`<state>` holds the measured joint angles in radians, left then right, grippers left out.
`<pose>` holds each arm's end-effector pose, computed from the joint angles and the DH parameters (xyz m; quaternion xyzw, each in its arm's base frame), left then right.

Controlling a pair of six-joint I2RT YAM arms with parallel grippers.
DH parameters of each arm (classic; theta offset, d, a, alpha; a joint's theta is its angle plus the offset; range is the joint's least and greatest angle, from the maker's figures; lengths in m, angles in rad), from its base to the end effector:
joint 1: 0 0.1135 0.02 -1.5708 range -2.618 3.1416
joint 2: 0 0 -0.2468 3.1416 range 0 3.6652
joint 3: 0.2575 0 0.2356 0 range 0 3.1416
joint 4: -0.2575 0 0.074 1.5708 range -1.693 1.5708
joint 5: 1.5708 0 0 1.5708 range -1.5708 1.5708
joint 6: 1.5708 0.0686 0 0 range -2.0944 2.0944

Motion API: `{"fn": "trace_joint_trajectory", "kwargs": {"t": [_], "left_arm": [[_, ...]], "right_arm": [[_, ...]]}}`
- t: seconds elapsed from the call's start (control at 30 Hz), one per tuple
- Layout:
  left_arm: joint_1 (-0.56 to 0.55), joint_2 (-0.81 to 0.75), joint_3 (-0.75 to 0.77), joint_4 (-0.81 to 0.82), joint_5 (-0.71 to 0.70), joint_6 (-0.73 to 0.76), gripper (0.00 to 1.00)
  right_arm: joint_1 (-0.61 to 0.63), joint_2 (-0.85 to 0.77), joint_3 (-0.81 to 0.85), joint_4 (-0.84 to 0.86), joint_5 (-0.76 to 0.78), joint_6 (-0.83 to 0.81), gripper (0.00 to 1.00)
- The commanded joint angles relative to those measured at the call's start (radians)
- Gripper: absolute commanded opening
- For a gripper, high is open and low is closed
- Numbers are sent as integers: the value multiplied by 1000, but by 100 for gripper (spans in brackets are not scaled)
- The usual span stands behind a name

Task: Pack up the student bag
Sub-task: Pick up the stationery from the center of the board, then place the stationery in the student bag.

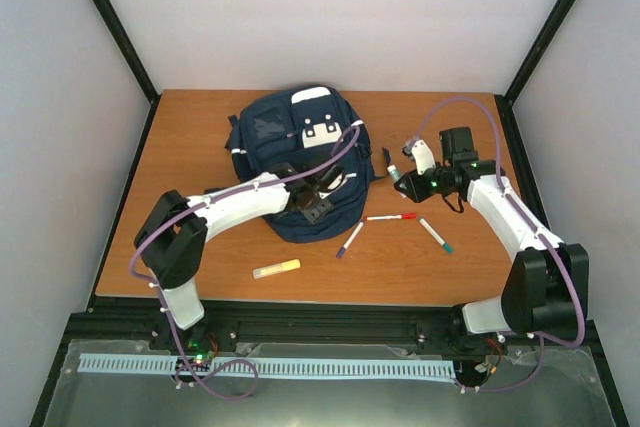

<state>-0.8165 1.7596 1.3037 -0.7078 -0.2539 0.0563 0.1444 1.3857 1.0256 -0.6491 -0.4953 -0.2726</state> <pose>0.2542 -0.2454 0.1806 0.3874 0.8912 0.0407 0.2322 0.2729 0.0726 0.2182 -0.2593 0.8973 0.2178 0.2832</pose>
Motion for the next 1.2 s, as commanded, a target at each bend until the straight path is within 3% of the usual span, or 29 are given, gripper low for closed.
{"fn": "trace_joint_trajectory", "kwargs": {"t": [0.0, 0.27, 0.4, 0.53, 0.7, 1.03, 1.17], "left_arm": [[-28, 21, 34, 5, -135, 61, 61], [-33, 11, -1, 84, -235, 79, 55], [-57, 2, -32, 117, -198, 128, 59], [-88, 49, -29, 121, -258, 156, 58], [-92, 60, -16, 138, -349, 150, 46], [-91, -86, 6, 201, -427, 172, 6], [-90, -136, 11, 215, -449, 190, 1]], "right_arm": [[-6, 17, -10, 24, -43, -14, 14], [-6, 30, -7, 25, -40, -19, 15], [-6, 28, -6, 23, -34, -18, 15], [-6, 21, -6, 25, -33, -19, 15], [-6, 21, -5, 21, -34, -20, 15], [-8, 14, -4, 28, -24, -24, 15], [-8, 7, -8, 34, -10, -35, 15]]}}
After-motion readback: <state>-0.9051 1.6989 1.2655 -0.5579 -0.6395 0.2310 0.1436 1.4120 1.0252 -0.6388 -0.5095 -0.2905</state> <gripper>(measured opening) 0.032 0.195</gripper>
